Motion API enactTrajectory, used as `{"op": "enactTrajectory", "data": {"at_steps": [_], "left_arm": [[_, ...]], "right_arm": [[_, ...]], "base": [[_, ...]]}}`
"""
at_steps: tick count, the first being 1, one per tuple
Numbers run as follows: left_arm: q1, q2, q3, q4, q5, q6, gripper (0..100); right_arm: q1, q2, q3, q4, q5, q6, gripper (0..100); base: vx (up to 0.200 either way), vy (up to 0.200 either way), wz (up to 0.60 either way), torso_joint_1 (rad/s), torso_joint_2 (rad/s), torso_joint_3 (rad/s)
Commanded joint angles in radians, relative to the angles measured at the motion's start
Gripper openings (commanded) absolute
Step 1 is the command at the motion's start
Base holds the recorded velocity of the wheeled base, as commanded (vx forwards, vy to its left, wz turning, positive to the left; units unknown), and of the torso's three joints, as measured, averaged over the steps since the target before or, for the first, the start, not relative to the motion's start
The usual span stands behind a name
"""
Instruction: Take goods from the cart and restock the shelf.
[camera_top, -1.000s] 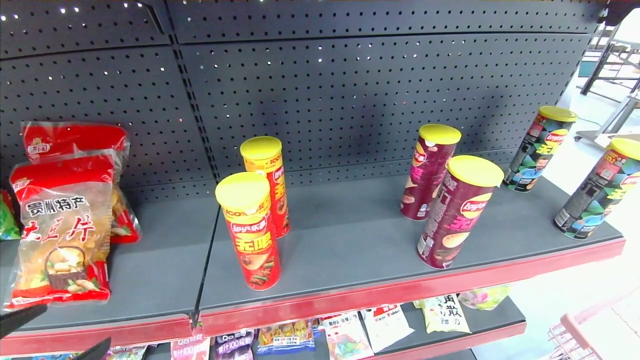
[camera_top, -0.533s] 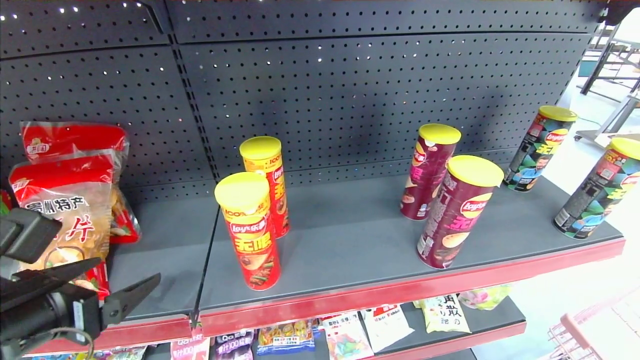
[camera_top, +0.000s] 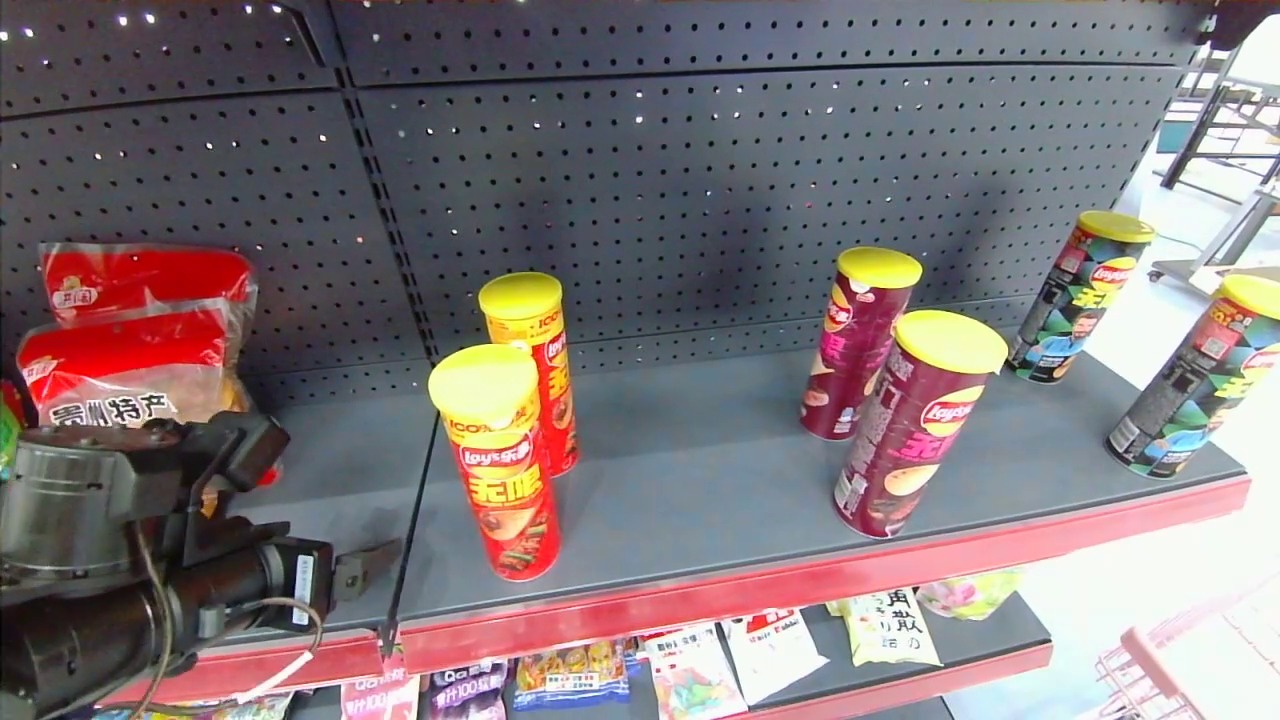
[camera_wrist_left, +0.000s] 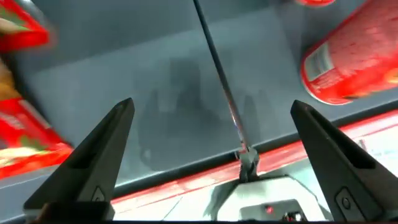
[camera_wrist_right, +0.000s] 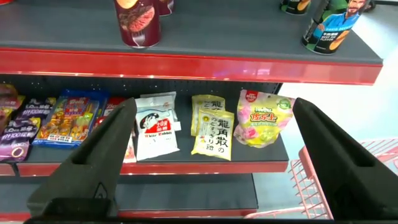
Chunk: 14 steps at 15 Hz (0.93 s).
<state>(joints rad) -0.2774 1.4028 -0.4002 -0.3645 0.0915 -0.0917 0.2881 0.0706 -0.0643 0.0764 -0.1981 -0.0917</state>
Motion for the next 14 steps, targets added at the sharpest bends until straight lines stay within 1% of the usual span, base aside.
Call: {"op": "enactTrajectory", "data": {"at_steps": [1, 2, 5, 12, 14], "left_arm": [[-0.037, 0.082, -0.04, -0.004, 0.002, -0.028, 100], [-0.058, 0.104, -0.066, -0.008, 0.007, -0.054, 100], [-0.085, 0.162, -0.103, -0.01, 0.01, -0.057, 100], [-0.086, 0.217, -0.134, -0.01, 0.01, -0.054, 100], [-0.086, 0.234, -0.158, -0.01, 0.01, -0.052, 100]], "right_arm": [[0.0, 0.006, 0.0, 0.0, 0.0, -0.002, 100], [0.0, 0.006, 0.0, 0.0, 0.0, -0.003, 100], [0.002, 0.008, 0.0, 0.0, 0.0, -0.003, 100], [0.002, 0.011, 0.0, 0.0, 0.002, -0.002, 100], [0.002, 0.012, 0.0, 0.0, 0.002, -0.003, 100]], "base": [[0.0, 0.0, 0.0, 0.0, 0.0, 0.0], [0.0, 0.0, 0.0, 0.0, 0.0, 0.0], [0.0, 0.0, 0.0, 0.0, 0.0, 0.0], [0.0, 0.0, 0.0, 0.0, 0.0, 0.0], [0.0, 0.0, 0.0, 0.0, 0.0, 0.0]]}}
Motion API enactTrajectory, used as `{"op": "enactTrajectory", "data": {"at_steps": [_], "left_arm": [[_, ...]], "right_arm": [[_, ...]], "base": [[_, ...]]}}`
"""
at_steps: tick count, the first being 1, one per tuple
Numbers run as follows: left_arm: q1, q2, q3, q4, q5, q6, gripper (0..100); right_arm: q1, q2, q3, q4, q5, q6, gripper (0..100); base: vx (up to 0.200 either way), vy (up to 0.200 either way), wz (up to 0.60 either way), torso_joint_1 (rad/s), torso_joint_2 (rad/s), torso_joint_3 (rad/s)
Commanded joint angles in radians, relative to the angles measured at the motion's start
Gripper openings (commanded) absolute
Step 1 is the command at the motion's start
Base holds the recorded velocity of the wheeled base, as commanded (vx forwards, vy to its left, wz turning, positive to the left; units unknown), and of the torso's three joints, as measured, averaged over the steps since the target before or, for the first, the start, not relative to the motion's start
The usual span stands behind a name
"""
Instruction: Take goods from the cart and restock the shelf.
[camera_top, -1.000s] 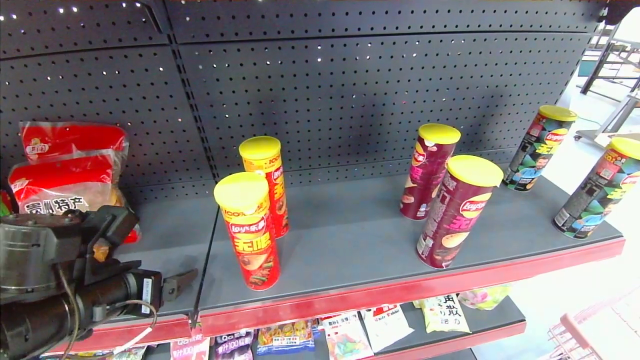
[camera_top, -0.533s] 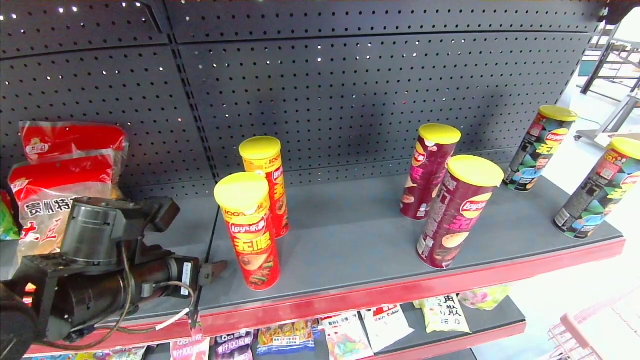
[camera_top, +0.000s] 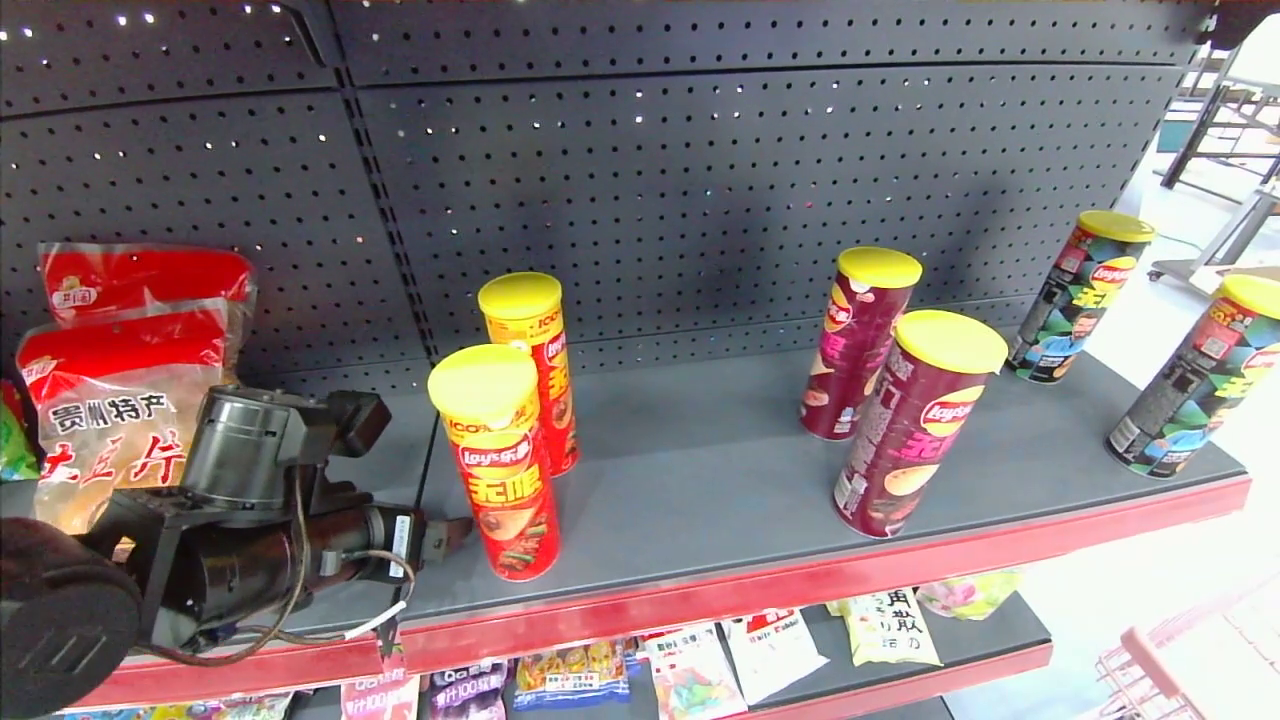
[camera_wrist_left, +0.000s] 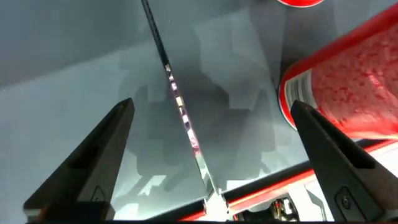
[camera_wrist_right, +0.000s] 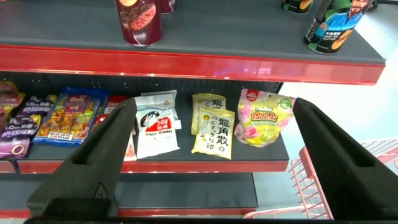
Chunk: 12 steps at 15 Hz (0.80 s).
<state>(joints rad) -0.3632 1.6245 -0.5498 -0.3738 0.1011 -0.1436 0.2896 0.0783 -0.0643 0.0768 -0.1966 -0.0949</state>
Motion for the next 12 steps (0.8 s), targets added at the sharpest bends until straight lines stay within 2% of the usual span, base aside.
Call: {"op": "enactTrajectory", "data": {"at_steps": [1, 12], "left_arm": [[0.0, 0.023, -0.022, 0.0, 0.0, -0.001, 100], [-0.003, 0.045, -0.041, -0.008, 0.003, 0.001, 100]], "right_arm": [[0.0, 0.005, 0.0, 0.0, 0.0, 0.0, 100], [0.0, 0.003, 0.0, 0.0, 0.0, 0.0, 100]], "base": [[0.0, 0.0, 0.0, 0.0, 0.0, 0.0], [0.0, 0.0, 0.0, 0.0, 0.0, 0.0]]}}
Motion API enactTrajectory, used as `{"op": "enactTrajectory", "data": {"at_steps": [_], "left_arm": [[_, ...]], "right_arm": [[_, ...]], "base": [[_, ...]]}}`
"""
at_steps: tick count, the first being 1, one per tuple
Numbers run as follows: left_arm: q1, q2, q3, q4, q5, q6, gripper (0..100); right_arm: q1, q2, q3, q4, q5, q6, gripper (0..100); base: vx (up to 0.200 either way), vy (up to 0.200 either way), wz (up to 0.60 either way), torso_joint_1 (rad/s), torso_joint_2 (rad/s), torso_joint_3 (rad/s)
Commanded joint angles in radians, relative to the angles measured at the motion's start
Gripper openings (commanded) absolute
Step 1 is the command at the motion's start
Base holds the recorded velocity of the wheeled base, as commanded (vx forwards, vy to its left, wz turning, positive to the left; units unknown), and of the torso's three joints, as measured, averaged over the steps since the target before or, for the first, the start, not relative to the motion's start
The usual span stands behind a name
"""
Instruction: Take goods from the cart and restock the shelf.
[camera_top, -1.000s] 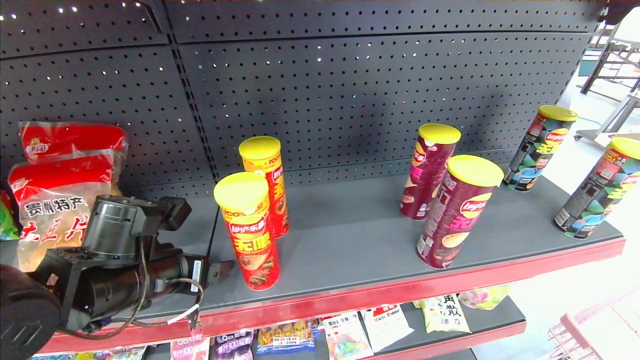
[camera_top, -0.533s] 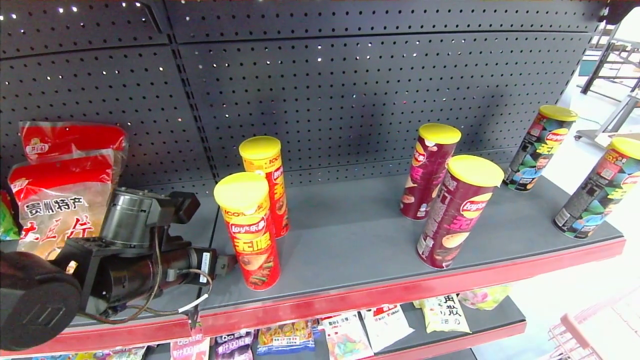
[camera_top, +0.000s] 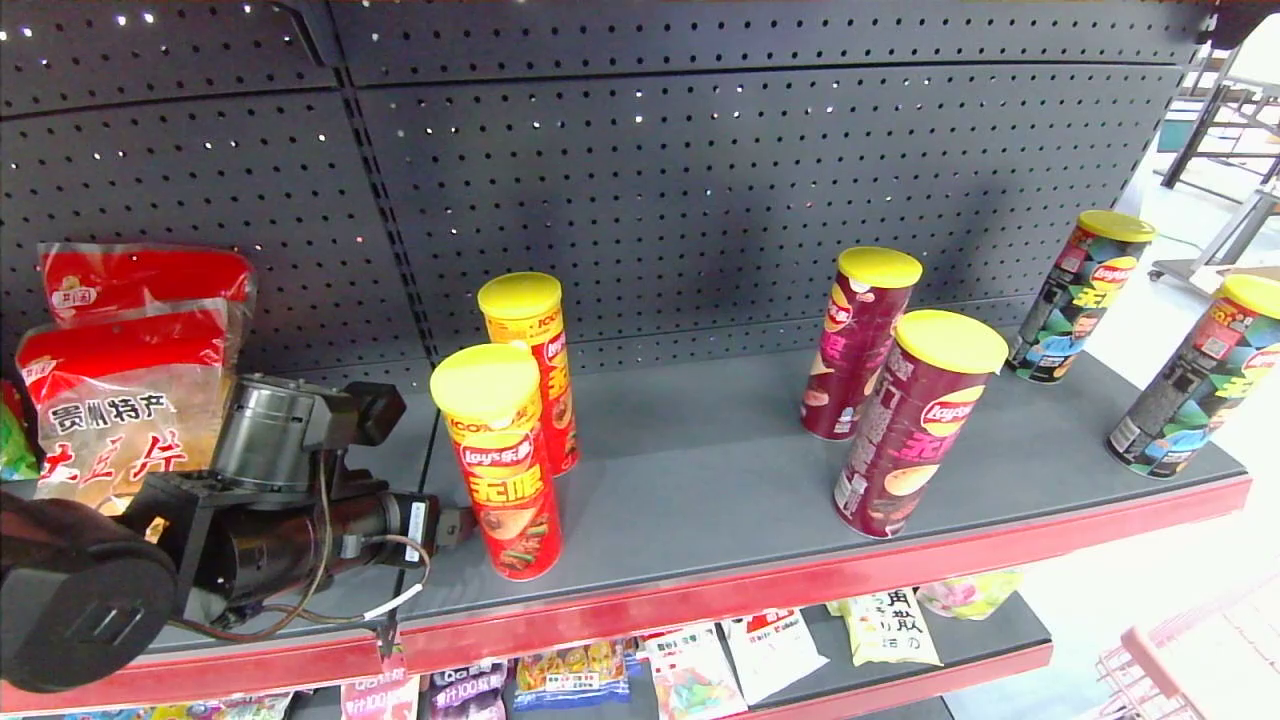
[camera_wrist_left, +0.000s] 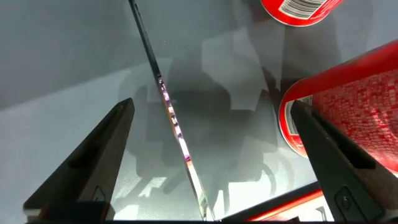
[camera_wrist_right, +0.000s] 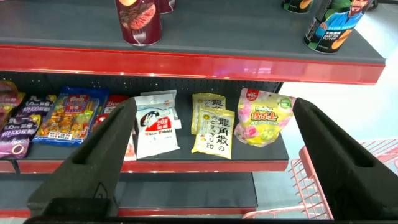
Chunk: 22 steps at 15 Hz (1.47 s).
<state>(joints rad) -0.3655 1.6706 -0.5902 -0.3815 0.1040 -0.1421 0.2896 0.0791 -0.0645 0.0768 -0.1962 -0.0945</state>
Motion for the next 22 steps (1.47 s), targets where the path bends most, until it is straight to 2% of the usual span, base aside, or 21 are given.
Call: {"op": "enactTrajectory", "data": {"at_steps": [1, 12, 15, 16, 18, 19, 20, 22], "left_arm": [[-0.001, -0.002, 0.0, 0.0, 0.0, -0.001, 100], [-0.013, 0.02, 0.006, -0.034, 0.002, 0.003, 100], [-0.003, -0.022, 0.033, -0.023, 0.028, 0.003, 100], [0.016, -0.095, 0.087, -0.022, 0.032, 0.015, 100], [0.046, -0.224, 0.164, -0.02, 0.029, 0.073, 100], [0.056, -0.328, 0.198, 0.007, 0.028, 0.099, 100], [0.054, -0.42, 0.201, 0.072, 0.028, 0.102, 100], [0.046, -0.64, 0.176, 0.294, 0.022, 0.104, 100]], "right_arm": [[0.0, 0.002, 0.0, 0.0, 0.0, -0.001, 100], [0.0, 0.002, 0.0, 0.0, 0.001, 0.001, 100], [0.0, 0.002, 0.0, 0.0, 0.0, 0.001, 100], [0.0, 0.005, 0.0, 0.001, 0.0, 0.001, 100], [0.0, 0.036, 0.0, 0.0, 0.0, 0.001, 100], [0.0, 0.059, 0.0, 0.0, 0.0, -0.001, 100], [-0.001, 0.065, -0.001, 0.001, 0.0, -0.001, 100], [-0.003, 0.076, -0.017, 0.004, 0.004, 0.001, 100]], "base": [[0.0, 0.0, 0.0, 0.0, 0.0, 0.0], [0.0, 0.0, 0.0, 0.0, 0.0, 0.0], [0.0, 0.0, 0.0, 0.0, 0.0, 0.0], [0.0, 0.0, 0.0, 0.0, 0.0, 0.0], [0.0, 0.0, 0.0, 0.0, 0.0, 0.0], [0.0, 0.0, 0.0, 0.0, 0.0, 0.0], [0.0, 0.0, 0.0, 0.0, 0.0, 0.0], [0.0, 0.0, 0.0, 0.0, 0.0, 0.0]]}}
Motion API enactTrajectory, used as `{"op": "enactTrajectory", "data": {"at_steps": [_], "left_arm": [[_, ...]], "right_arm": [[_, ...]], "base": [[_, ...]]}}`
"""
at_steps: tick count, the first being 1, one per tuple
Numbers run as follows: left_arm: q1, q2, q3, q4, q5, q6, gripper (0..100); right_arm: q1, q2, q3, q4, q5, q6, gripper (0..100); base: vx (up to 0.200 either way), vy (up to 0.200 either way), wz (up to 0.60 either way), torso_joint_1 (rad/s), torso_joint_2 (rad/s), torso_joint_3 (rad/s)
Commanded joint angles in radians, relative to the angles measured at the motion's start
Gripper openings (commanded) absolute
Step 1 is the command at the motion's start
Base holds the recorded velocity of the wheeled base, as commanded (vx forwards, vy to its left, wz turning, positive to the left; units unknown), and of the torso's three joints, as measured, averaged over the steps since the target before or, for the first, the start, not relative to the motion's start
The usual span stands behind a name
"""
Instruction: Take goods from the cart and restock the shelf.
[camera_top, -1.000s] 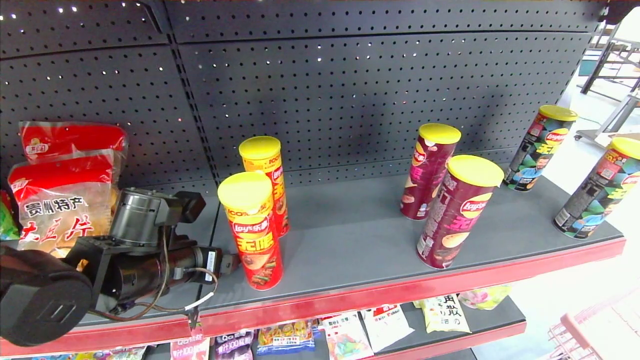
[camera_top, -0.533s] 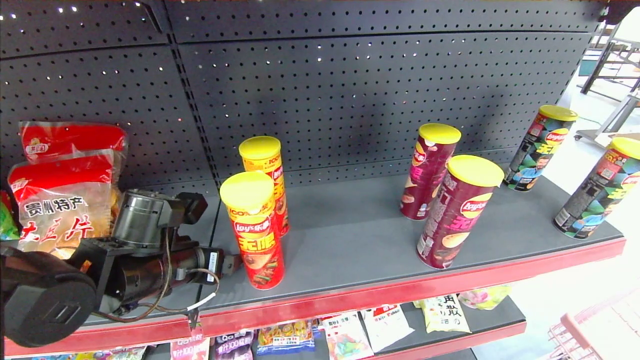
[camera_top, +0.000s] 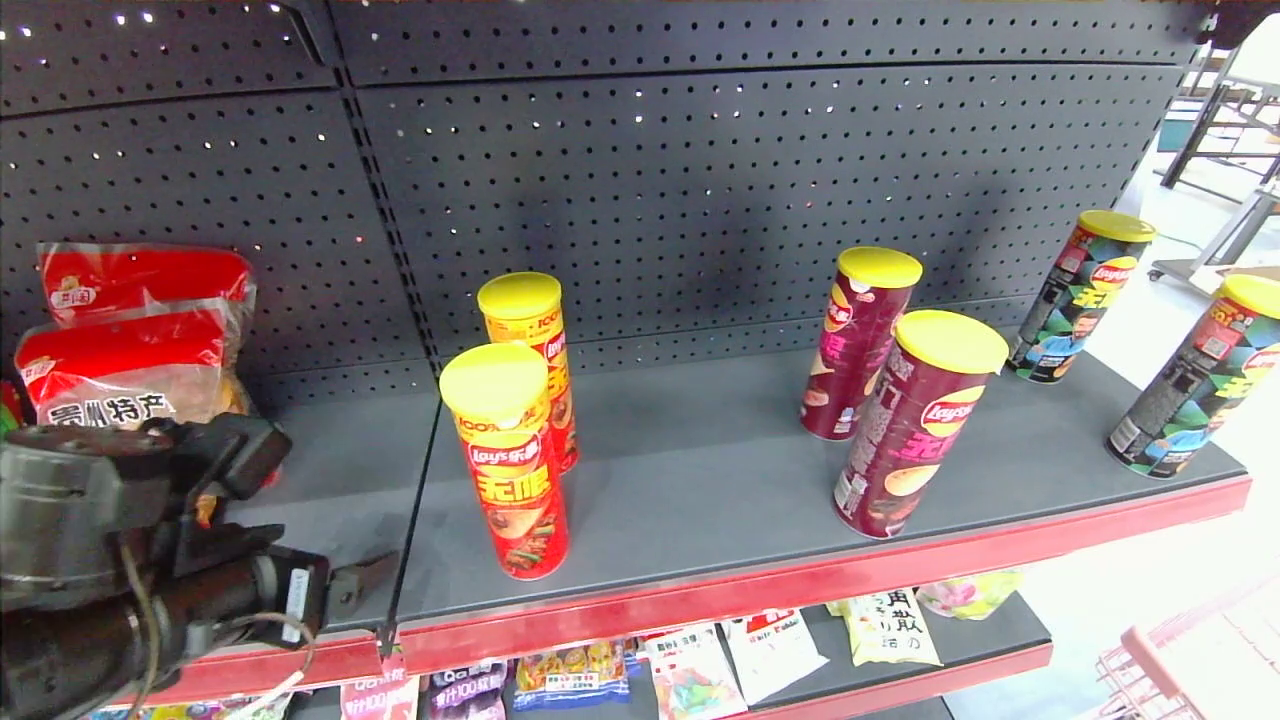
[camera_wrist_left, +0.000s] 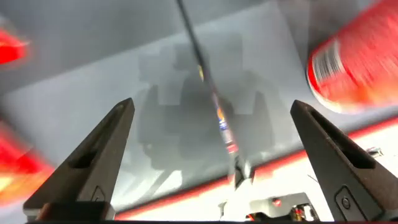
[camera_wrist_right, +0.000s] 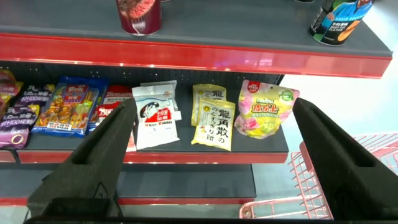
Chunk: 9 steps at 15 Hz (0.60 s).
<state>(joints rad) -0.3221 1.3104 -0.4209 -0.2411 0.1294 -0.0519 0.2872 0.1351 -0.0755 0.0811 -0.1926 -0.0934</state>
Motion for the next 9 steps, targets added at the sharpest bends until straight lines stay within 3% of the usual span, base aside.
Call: {"op": "enactTrajectory", "data": {"at_steps": [1, 4, 6, 8, 9], "left_arm": [[-0.003, -0.424, -0.013, 0.318, -0.007, 0.012, 100], [0.002, -0.669, -0.065, 0.648, -0.011, -0.009, 100], [0.023, -0.735, -0.07, 0.72, -0.005, -0.055, 100], [0.192, -0.816, -0.044, 0.761, -0.01, -0.085, 100], [0.222, -0.843, -0.019, 0.749, -0.011, -0.086, 100]], "right_arm": [[-0.007, 0.06, -0.038, 0.0, -0.001, 0.003, 100], [-0.137, 0.112, -0.052, 0.003, -0.002, 0.006, 100], [-0.214, 0.115, -0.046, 0.005, -0.002, 0.006, 100], [-0.267, 0.037, 0.007, 0.002, 0.016, -0.003, 100], [-0.261, 0.02, 0.008, 0.002, 0.035, -0.005, 100]], "base": [[0.0, 0.0, 0.0, 0.0, 0.0, 0.0], [0.0, 0.0, 0.0, 0.0, 0.0, 0.0], [0.0, 0.0, 0.0, 0.0, 0.0, 0.0], [0.0, 0.0, 0.0, 0.0, 0.0, 0.0], [0.0, 0.0, 0.0, 0.0, 0.0, 0.0]]}}
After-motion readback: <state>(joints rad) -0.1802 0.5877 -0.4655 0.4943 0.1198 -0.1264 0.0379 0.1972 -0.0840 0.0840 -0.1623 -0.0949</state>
